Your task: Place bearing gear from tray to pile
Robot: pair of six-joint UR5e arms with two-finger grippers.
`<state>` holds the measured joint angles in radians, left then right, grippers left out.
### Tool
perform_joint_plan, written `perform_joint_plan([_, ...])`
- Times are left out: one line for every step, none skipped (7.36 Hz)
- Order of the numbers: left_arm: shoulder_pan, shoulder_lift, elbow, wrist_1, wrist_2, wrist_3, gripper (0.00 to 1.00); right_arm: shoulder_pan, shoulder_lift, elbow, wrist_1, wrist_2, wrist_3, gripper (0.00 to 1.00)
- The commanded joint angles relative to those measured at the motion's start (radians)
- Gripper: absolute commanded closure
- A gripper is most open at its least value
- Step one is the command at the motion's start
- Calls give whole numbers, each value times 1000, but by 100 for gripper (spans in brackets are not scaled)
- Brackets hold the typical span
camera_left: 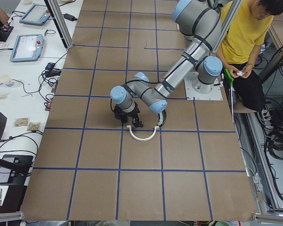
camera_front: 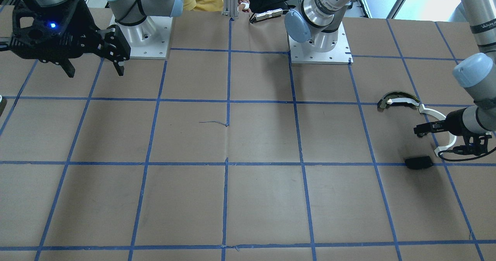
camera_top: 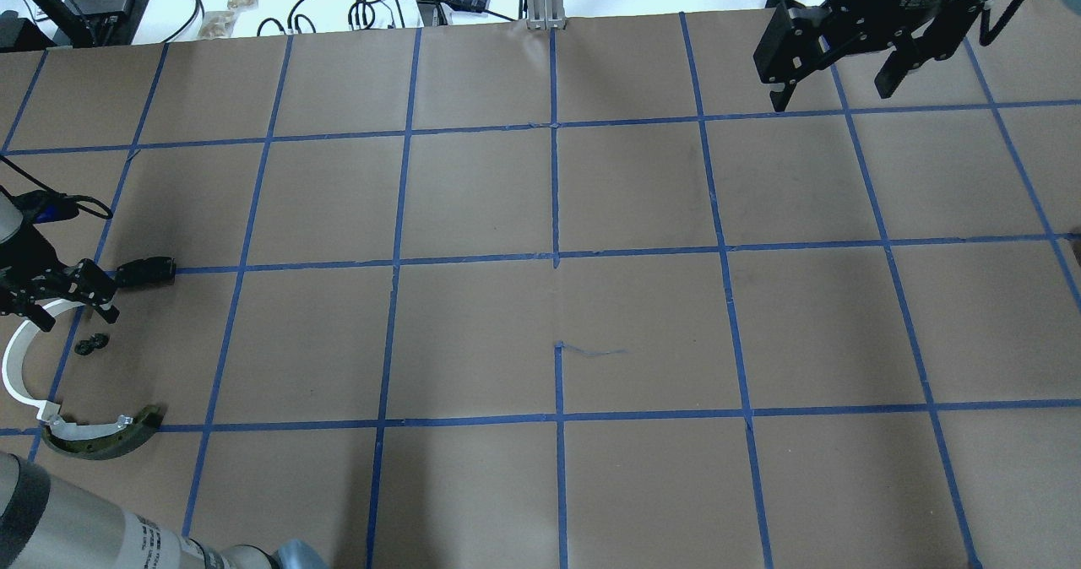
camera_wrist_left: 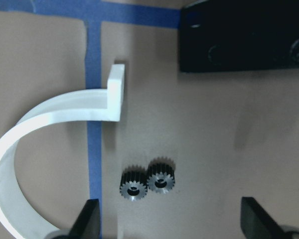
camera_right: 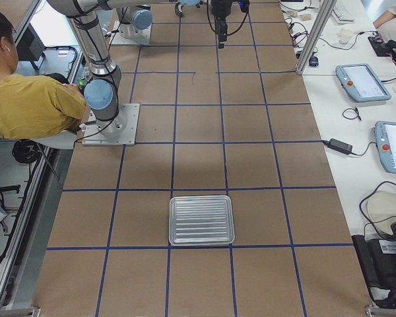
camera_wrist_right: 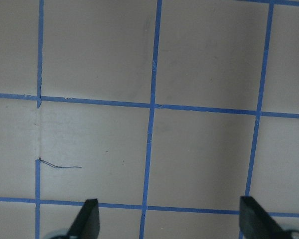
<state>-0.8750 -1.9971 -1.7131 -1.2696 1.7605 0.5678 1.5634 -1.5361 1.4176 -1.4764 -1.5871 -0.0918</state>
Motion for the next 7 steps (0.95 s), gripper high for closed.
perform_joint_plan([-101,99,59,-90,-54,-57,0,3,2,33,-8,6,3,0])
perform_joint_plan([-167,153,81,-138,-132,-163,0,3,-2,40,-9,6,0,0])
perform_joint_plan([-267,199,117,-140,-141,-195,0,3,-2,38,-10,6,1,0])
perform_joint_plan([-371,252,142,-155,-141,-206,0,3,-9,40,-9,6,-3,0])
perform_joint_plan([-453,312,138,-187,-165,-251,0,3,-1,41,-10,7,4,0])
perform_joint_plan([-513,372,138,-217,-156,-340,0,3,2,41,-10,7,3,0])
perform_joint_plan([-550,409,124,-247,-174,-444,0,3,1,40,-9,7,6,0])
